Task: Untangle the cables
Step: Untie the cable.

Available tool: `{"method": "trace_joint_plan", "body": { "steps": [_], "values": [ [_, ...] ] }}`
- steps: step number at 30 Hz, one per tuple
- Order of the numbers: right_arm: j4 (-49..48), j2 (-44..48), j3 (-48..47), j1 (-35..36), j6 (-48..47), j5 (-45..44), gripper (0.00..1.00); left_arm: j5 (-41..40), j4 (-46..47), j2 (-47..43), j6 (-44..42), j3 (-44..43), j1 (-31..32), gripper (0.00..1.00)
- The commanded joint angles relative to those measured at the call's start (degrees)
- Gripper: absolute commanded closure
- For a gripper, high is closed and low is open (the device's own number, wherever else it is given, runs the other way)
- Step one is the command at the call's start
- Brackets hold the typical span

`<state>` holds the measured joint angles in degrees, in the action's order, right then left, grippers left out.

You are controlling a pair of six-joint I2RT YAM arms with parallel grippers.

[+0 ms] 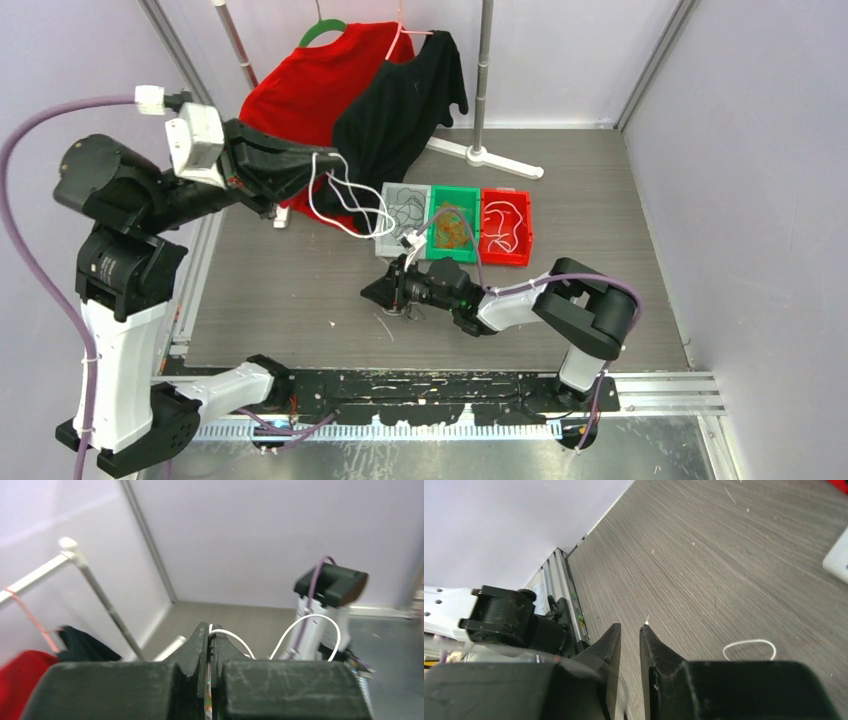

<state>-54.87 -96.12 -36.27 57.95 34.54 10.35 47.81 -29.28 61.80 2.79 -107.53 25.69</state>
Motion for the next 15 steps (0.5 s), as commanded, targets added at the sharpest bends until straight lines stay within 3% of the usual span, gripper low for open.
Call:
{"method": "trace_joint_plan", "body": {
  "steps": [1, 11, 15],
  "values": [
    [-6.91, -2.75, 0.57, -0.03, 3.36, -2.12, 0.72, -8.71, 11.59, -0.25, -5.82, -4.07, -0.35, 1.00],
    [-6.65, -5.00, 0.68, 0.13, 3.12, -4.45, 0.69, -13.39, 18.43, 1.99, -13.83, -9.94, -0.31, 1.00],
    [-3.60, -0.77, 0.15, 0.08, 0.36, -5.24, 0.54, -11.33, 13.32, 2.35, -14.21, -11.63, -0.31, 1.00]
  ]
}}
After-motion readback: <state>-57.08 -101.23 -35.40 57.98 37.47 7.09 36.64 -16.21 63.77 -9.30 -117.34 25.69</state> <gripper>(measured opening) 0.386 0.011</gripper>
